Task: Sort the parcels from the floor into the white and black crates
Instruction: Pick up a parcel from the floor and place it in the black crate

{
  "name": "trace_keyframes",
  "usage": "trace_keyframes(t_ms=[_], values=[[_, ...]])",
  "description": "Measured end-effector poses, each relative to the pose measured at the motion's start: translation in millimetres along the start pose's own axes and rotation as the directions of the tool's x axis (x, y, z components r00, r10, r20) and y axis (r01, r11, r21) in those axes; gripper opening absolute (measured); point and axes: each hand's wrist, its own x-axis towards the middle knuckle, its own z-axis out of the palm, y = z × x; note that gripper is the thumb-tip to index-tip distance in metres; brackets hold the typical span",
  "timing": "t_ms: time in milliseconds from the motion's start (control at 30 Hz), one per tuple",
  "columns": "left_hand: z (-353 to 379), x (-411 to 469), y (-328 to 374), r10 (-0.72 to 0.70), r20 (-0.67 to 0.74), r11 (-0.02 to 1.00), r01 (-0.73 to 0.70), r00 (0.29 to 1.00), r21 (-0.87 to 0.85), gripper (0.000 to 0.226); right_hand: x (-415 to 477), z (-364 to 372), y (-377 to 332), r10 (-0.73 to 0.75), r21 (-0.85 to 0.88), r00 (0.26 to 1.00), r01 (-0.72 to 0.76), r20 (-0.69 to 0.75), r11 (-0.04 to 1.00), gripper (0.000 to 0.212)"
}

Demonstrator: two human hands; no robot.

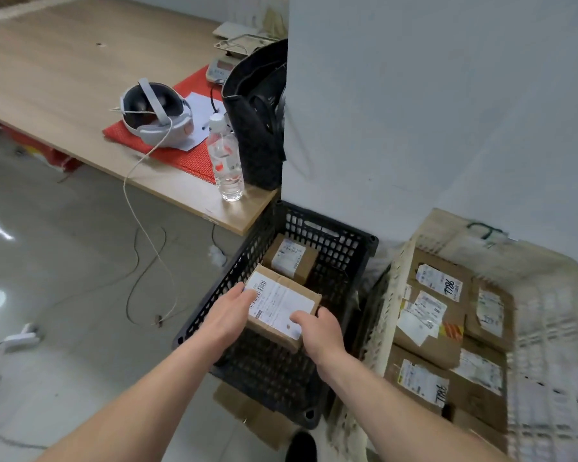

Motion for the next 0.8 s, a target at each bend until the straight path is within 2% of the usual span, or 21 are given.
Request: trace_keyframes(t_ms=[33,133,267,400,500,567,667,800], values=[[4,6,2,-0.002,0.001,1.000,0.002,1.000,-0.011,0.019,7,-1,0,0.005,-0.007,1.000,-0.005,0.004,1.000,0.024],[13,22,1,-0.003,0.012,1.000,0.003,1.000,0.025,0.013,26,-2,-2,0.015,-0.024,1.000,-0.015,-0.003,1.000,0.023],[20,49,-7,-0.011,0.023,0.995,0.009,1.000,0.101,0.026,48,0,-3,0.036,-0.048,0.999,-0.037,-0.017,0.998,0.023],[31,76,-14,-0.133,0.015,0.985,0.131,0.991,0.113,0.041,73,2,-8,0.031,-0.186,0.997,-0.043,-0.069,0.982,0.044],[48,101,-25,-0.242,0.057,0.969,0.238,0.969,0.067,0.039,99,-2,-18,-0.009,-0.376,0.995,-0.030,-0.101,0.926,0.055],[63,114,-36,-0.323,0.139,0.944,0.330,0.936,-0.029,0.037,121,-5,-25,-0.023,-0.502,0.995,-0.029,-0.097,0.865,0.055],[86,126,-48,-0.400,0.260,0.888,0.442,0.879,-0.128,0.020,151,-8,-32,-0.021,-0.628,0.996,-0.041,-0.091,0.777,0.050],[110,141,-54,-0.452,0.381,0.808,0.551,0.807,-0.209,0.031,180,-9,-30,-0.036,-0.732,0.996,-0.039,-0.086,0.680,0.044]])
